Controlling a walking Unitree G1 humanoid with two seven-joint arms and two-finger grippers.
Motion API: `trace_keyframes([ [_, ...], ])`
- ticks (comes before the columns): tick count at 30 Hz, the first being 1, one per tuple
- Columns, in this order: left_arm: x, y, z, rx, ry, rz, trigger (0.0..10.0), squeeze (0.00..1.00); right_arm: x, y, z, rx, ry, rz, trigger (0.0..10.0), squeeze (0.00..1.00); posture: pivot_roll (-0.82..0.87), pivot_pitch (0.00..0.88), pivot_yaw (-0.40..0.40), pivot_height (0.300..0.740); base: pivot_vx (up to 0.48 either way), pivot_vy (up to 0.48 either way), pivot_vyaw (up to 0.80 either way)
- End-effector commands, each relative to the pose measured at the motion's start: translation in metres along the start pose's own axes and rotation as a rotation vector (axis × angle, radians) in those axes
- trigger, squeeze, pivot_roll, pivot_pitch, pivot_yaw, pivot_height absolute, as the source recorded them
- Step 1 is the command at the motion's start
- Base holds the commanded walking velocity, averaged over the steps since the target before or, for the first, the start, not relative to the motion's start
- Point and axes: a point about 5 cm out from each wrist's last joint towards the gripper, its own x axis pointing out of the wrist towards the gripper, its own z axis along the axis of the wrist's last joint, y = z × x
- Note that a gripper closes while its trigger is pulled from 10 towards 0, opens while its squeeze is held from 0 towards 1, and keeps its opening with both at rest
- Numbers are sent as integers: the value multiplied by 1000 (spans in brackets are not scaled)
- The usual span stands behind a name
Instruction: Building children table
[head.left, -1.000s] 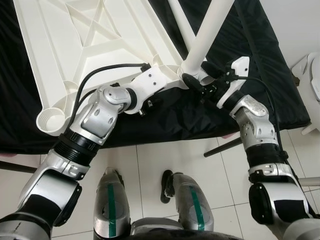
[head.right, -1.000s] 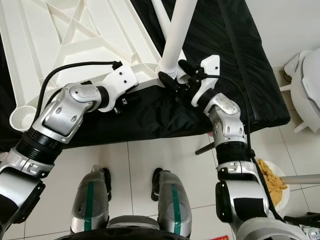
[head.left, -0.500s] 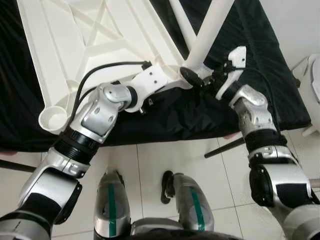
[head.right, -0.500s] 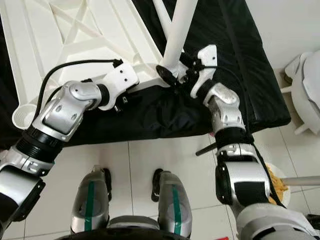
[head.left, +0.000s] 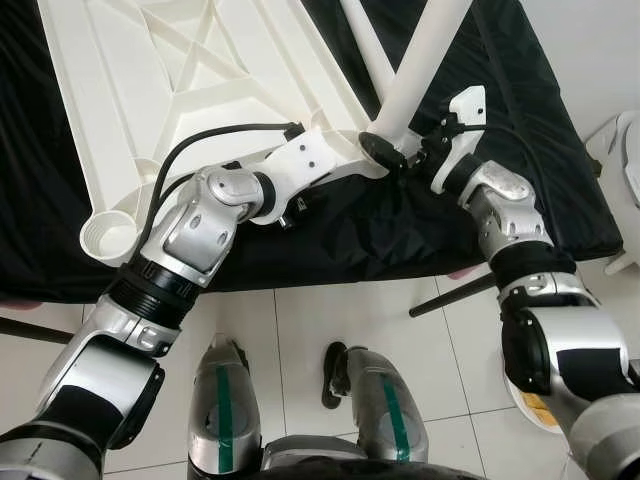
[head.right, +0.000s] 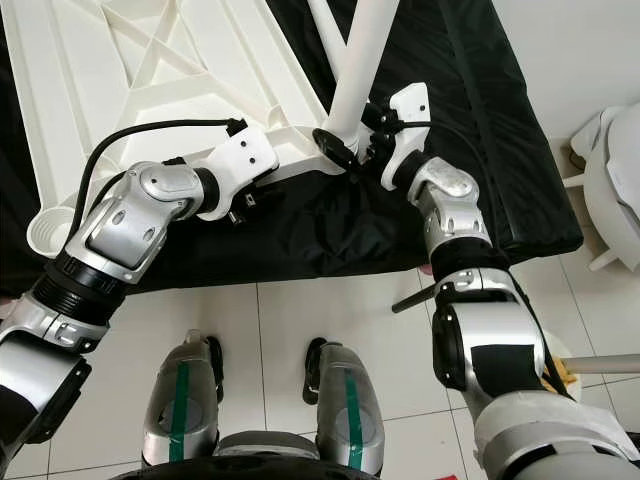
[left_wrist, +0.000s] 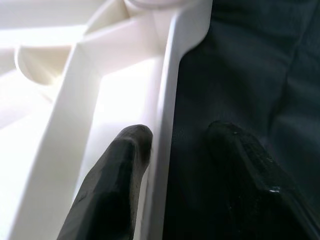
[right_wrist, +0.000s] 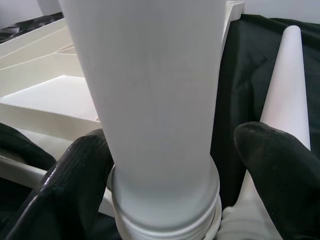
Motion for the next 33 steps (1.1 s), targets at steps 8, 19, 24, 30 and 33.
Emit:
trace_keyframes([
  [8, 10, -3, 10, 22, -19, -23, 10000, 0, 1, 0, -3, -15, 23, 2, 10000, 0, 11, 66, -59, 740, 0, 0, 0],
  [19, 12, -6, 7, 17, -10, -35, 10000, 0, 2, 2, -6, -8, 26, 7, 0, 0, 10, 74, -58, 740, 0, 0, 0],
  [24, 12, -6, 7, 17, -12, -35, 10000, 0, 3, 3, -6, -20, 29, 3, 0, 0, 9, 75, -58, 740, 0, 0, 0],
  [30, 13, -6, 8, 18, -15, -33, 10000, 0, 5, 9, -11, -12, 56, 41, 10000, 0, 9, 77, -60, 740, 0, 0, 0],
  [33, 12, -6, 9, 17, -15, -33, 10000, 0, 5, 10, -11, -7, 54, 47, 10000, 0, 9, 77, -60, 740, 0, 0, 0],
])
